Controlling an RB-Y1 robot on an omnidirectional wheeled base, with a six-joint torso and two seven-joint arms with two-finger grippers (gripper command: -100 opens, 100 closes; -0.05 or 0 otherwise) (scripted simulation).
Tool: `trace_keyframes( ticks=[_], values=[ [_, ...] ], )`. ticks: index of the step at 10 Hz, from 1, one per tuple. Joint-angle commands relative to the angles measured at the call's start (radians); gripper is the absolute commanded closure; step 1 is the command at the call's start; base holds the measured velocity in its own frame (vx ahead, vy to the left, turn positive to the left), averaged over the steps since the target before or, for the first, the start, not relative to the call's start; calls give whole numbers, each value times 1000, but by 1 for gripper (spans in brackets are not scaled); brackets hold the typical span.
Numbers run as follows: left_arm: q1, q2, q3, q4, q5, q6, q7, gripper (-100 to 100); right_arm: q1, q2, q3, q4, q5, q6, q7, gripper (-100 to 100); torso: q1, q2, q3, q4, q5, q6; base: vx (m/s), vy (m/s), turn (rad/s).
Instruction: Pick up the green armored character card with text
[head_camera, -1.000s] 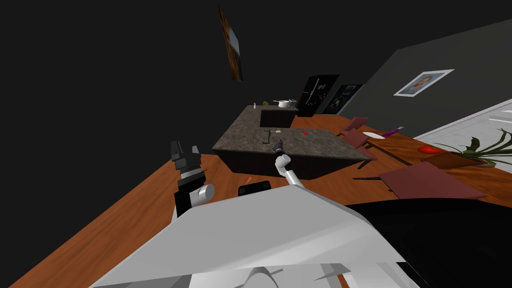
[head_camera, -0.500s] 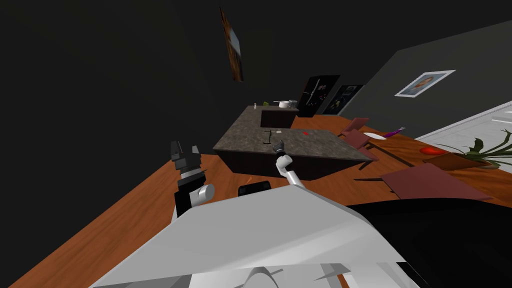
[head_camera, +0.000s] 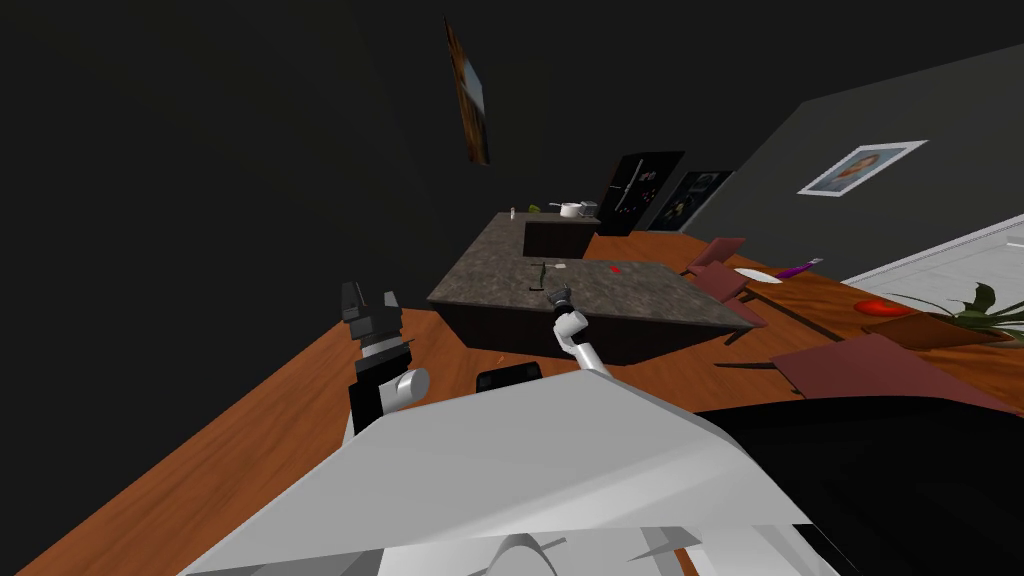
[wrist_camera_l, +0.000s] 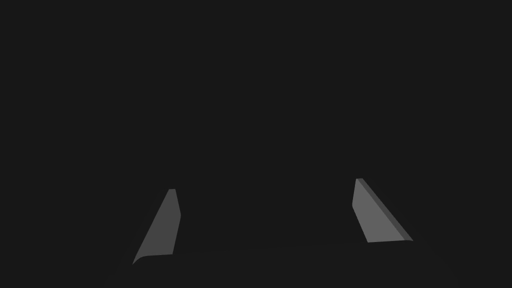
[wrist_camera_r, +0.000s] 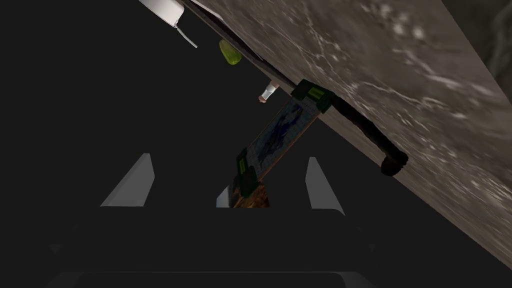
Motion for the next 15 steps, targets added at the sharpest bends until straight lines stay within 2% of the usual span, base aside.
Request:
trace_keyframes(
  ticks=[1,4,8,10,11,13,14,15],
  values=[
    [0,0,0,0,0,0,0,0,7,2,-11,-1,-42,-1,-50,-100,0,0,0,0,0,0,95,0,44],
    [0,0,0,0,0,0,0,0,19,14,-28,-3,-109,-9,-137,-100,0,-1,-1,0,0,0,89,-13,44],
    [0,0,0,0,0,0,0,0,31,51,-44,-6,-182,-20,-224,-100,0,-1,-1,0,0,0,85,-8,43],
    [0,0,0,0,0,0,0,0,35,81,-50,-7,-208,-25,-256,-100,0,0,0,0,0,0,72,-14,32],
    [0,0,0,0,0,0,0,0,38,116,-54,-8,-227,-29,-278,-100,0,0,0,0,0,0,87,-21,37],
    [0,0,0,0,0,0,0,0,39,149,-56,-8,-237,-31,-290,-100,1,2,1,0,0,0,12,-1,2],
    [0,0,0,0,0,0,0,0,38,140,-56,-6,-231,-29,-287,-100,1,4,2,1,0,0,0,0,0],
    [0,0,0,0,0,0,0,0,38,142,-56,-6,-232,-29,-288,0,1,5,3,1,0,0,0,0,0]
  ],
)
